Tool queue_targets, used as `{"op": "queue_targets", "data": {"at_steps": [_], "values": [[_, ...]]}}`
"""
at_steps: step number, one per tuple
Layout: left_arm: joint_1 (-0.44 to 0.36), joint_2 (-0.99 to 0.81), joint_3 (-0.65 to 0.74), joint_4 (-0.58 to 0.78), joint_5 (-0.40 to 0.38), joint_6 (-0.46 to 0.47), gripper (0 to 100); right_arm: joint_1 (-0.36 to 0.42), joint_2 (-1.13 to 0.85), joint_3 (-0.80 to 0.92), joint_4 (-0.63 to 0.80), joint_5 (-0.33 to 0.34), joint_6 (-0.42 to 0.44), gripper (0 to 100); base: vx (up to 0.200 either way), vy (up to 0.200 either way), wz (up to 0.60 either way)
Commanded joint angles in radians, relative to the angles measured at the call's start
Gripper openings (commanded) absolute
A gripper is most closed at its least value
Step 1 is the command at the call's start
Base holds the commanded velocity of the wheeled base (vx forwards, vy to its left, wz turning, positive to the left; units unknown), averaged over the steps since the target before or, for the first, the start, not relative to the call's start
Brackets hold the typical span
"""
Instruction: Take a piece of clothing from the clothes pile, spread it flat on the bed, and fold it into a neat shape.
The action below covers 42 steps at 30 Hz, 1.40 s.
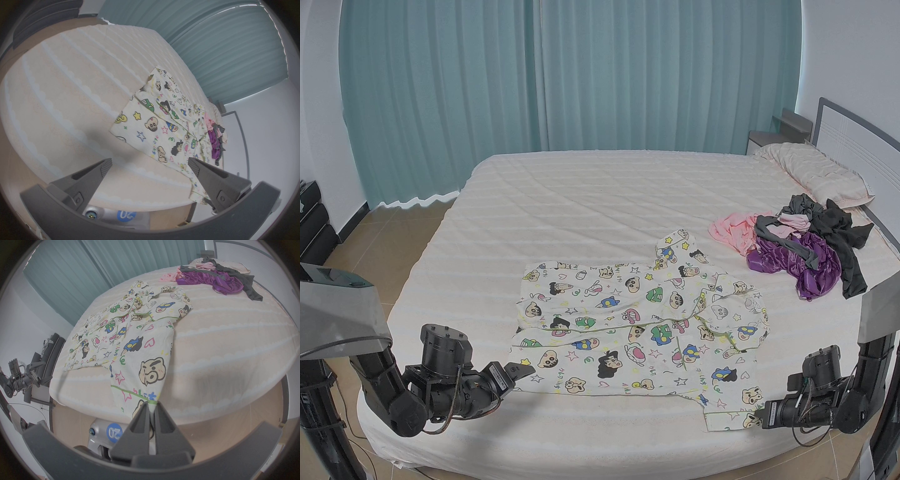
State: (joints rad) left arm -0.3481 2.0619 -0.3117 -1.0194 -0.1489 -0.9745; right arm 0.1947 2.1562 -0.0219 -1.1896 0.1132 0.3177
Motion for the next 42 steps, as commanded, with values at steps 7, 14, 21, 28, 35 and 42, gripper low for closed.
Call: {"op": "queue_targets", "data": {"at_steps": [7, 14, 21, 28, 35, 42], "values": [[-0.123, 0.119, -0.104, 0.108, 0.206, 0.030, 100, -0.037, -0.176, 0.022, 0.182, 0.016, -0.080, 0, 0.000, 0.000, 0.00], [-0.157, 0.147, -0.228, 0.297, 0.292, 0.028, 100, -0.031, -0.191, 0.022, 0.229, 0.016, -0.095, 0, 0.000, 0.000, 0.00], [-0.163, 0.210, -0.299, 0.306, 0.374, 0.028, 100, -0.031, -0.196, 0.022, 0.229, 0.016, -0.098, 0, 0.000, 0.000, 0.00], [-0.184, 0.241, -0.374, 0.404, 0.436, 0.030, 100, -0.031, -0.194, 0.022, 0.229, 0.019, -0.097, 0, 0.000, 0.000, 0.00], [-0.189, 0.279, -0.434, 0.417, 0.471, 0.030, 100, -0.029, -0.196, 0.022, 0.229, 0.031, -0.098, 0, 0.000, 0.000, 0.00], [-0.181, 0.291, -0.498, 0.501, 0.480, 0.030, 100, -0.029, -0.194, 0.022, 0.231, 0.033, -0.098, 0, 0.000, 0.000, 0.00]]}}
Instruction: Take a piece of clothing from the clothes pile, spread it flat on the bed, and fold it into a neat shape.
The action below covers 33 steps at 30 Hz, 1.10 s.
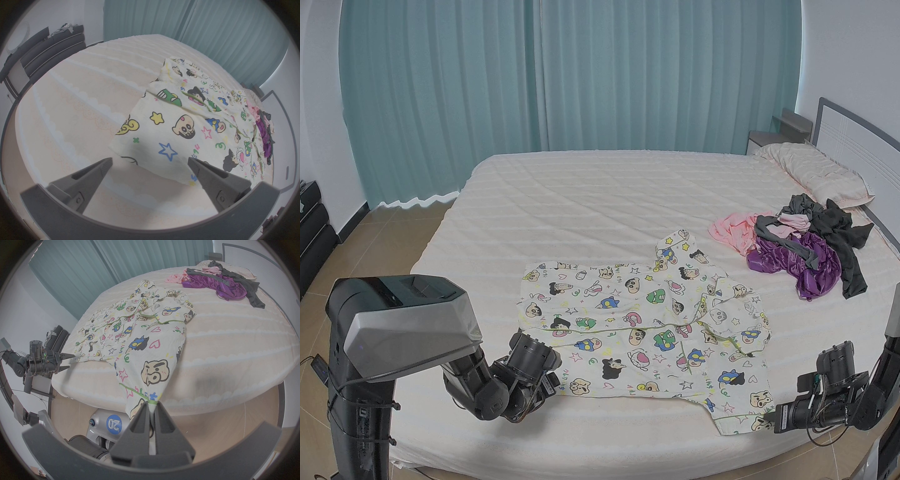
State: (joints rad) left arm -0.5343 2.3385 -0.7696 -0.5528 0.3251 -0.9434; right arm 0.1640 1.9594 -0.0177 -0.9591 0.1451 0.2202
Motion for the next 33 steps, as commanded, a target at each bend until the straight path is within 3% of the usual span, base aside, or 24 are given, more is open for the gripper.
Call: {"op": "queue_targets", "data": {"at_steps": [1, 11, 24, 29, 33], "values": [[0.005, 0.015, -0.040, 0.034, 0.006, -0.002, 0, 0.002, 0.003, 0.018, 0.000, 0.001, -0.001, 0, 0.000, 0.000, 0.00], [0.013, 0.021, -0.065, 0.093, 0.035, -0.015, 0, 0.002, -0.008, 0.018, 0.033, 0.001, -0.004, 0, 0.000, 0.000, 0.00], [0.025, -0.091, 0.090, 0.126, 0.035, -0.011, 0, 0.000, -0.114, 0.018, 0.189, 0.013, -0.050, 0, 0.000, 0.000, 0.00], [0.019, -0.140, 0.159, 0.163, 0.032, 0.005, 0, 0.000, -0.177, 0.018, 0.301, 0.033, -0.114, 0, 0.000, 0.000, 0.00], [0.023, -0.146, 0.176, 0.169, 0.031, 0.011, 0, 0.000, -0.169, 0.018, 0.304, 0.033, -0.127, 0, 0.000, 0.000, 0.00]]}}
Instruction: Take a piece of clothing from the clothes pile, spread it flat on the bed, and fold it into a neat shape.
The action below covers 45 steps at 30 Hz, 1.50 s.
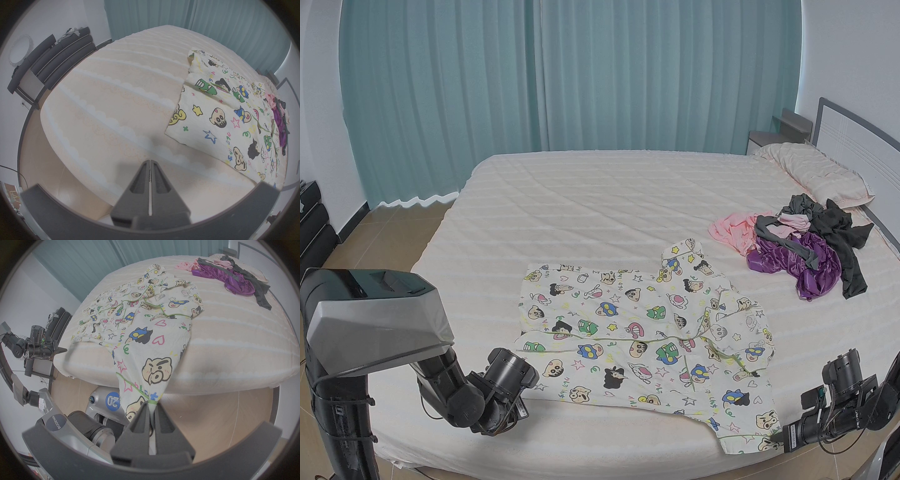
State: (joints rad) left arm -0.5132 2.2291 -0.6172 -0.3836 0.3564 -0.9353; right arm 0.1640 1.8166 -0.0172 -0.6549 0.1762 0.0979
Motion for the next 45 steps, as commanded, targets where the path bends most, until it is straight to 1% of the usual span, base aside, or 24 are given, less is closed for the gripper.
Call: {"op": "queue_targets", "data": {"at_steps": [1, 3, 5, 6, 8, 9, 10, 14, 15, 16, 17, 23, 24, 29, 36, 37, 38, 45], "values": [[0.009, -0.040, 0.022, -0.006, -0.005, 0.003, 0, -0.001, -0.022, 0.017, -0.005, 0.002, -0.004, 0, 0.000, 0.000, 0.00], [0.035, -0.045, 0.011, -0.009, -0.039, 0.003, 0, -0.003, -0.013, 0.017, -0.015, 0.002, -0.004, 0, 0.000, 0.000, 0.00], [0.061, -0.046, -0.006, -0.023, -0.114, 0.006, 0, -0.003, -0.006, 0.017, -0.023, 0.002, -0.004, 0, 0.000, 0.000, 0.00], [0.071, -0.046, -0.010, -0.029, -0.134, 0.007, 0, -0.003, -0.006, 0.017, -0.025, 0.002, -0.004, 0, 0.000, 0.000, 0.00], [0.099, -0.045, -0.019, -0.044, -0.198, 0.015, 0, -0.003, -0.006, 0.017, -0.025, 0.002, -0.004, 0, 0.000, 0.000, 0.00], [0.107, -0.040, -0.022, -0.055, -0.220, 0.033, 0, -0.001, -0.006, 0.017, -0.025, 0.002, -0.004, 0, 0.000, 0.000, 0.00], [0.114, -0.032, -0.022, -0.074, -0.238, 0.070, 100, -0.003, -0.006, 0.017, -0.026, 0.002, -0.004, 0, 0.000, 0.000, 0.00], [0.170, -0.006, -0.010, -0.196, -0.272, 0.213, 100, -0.003, -0.005, 0.017, -0.025, 0.003, -0.004, 0, 0.000, 0.000, 0.00], [0.177, -0.003, -0.009, -0.212, -0.280, 0.237, 100, -0.003, -0.005, 0.017, -0.026, 0.003, -0.004, 0, 0.000, 0.000, 0.00], [0.177, -0.002, -0.009, -0.213, -0.281, 0.240, 100, -0.003, -0.005, 0.017, -0.025, 0.003, -0.004, 0, 0.000, 0.000, 0.00], [0.186, 0.004, -0.007, -0.224, -0.295, 0.282, 100, -0.003, -0.003, 0.016, -0.025, 0.003, -0.004, 0, 0.000, 0.000, 0.00], [0.167, 0.043, -0.018, -0.245, -0.297, 0.314, 100, -0.003, 0.029, 0.017, -0.048, 0.003, -0.004, 0, 0.000, 0.000, 0.00], [0.154, 0.061, -0.015, -0.290, -0.293, 0.343, 100, -0.003, 0.047, 0.017, -0.072, 0.003, -0.004, 0, 0.000, 0.000, 0.00], [0.148, 0.095, -0.016, -0.360, -0.287, 0.382, 100, -0.003, 0.061, 0.017, -0.101, 0.000, -0.004, 0, 0.000, 0.000, 0.00], [0.136, 0.104, -0.024, -0.357, -0.274, 0.411, 100, -0.003, 0.059, 0.017, -0.104, 0.000, -0.004, 0, 0.000, 0.000, 0.00], [0.134, 0.112, -0.024, -0.357, -0.258, 0.421, 100, -0.005, 0.058, 0.017, -0.104, 0.002, -0.004, 0, 0.000, 0.000, 0.00], [0.134, 0.113, -0.026, -0.357, -0.251, 0.425, 0, -0.005, 0.056, 0.017, -0.103, 0.002, -0.004, 0, 0.000, 0.000, 0.00], [0.133, 0.106, 0.001, -0.353, -0.244, 0.423, 0, -0.005, 0.050, 0.017, -0.103, 0.000, 0.000, 0, 0.000, 0.000, 0.00]]}}
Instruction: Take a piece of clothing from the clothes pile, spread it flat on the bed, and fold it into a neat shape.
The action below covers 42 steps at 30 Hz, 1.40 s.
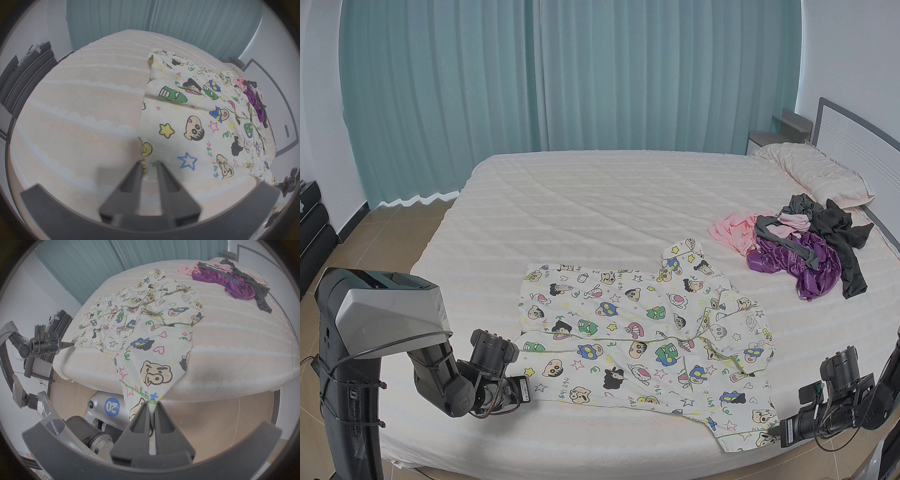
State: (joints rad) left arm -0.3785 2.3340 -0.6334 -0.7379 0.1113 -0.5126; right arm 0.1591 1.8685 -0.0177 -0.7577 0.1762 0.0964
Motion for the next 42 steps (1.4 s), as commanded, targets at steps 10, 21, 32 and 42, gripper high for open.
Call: {"op": "queue_targets", "data": {"at_steps": [10, 21, 32, 42], "values": [[0.001, -0.111, 0.130, 0.012, 0.001, -0.001, 0, 0.000, -0.017, 0.018, 0.012, -0.001, 0.003, 0, 0.000, 0.000, 0.00], [0.007, -0.225, 0.208, 0.153, 0.004, 0.000, 0, 0.005, -0.084, 0.018, 0.104, -0.003, -0.004, 0, 0.000, 0.000, 0.00], [0.027, -0.219, 0.196, 0.124, -0.024, -0.017, 0, 0.010, -0.084, 0.018, 0.149, 0.005, -0.007, 0, 0.000, 0.000, 0.00], [0.010, -0.113, 0.178, -0.023, -0.048, -0.021, 100, 0.016, -0.083, 0.018, 0.144, 0.003, -0.009, 0, 0.000, 0.000, 0.00]]}}
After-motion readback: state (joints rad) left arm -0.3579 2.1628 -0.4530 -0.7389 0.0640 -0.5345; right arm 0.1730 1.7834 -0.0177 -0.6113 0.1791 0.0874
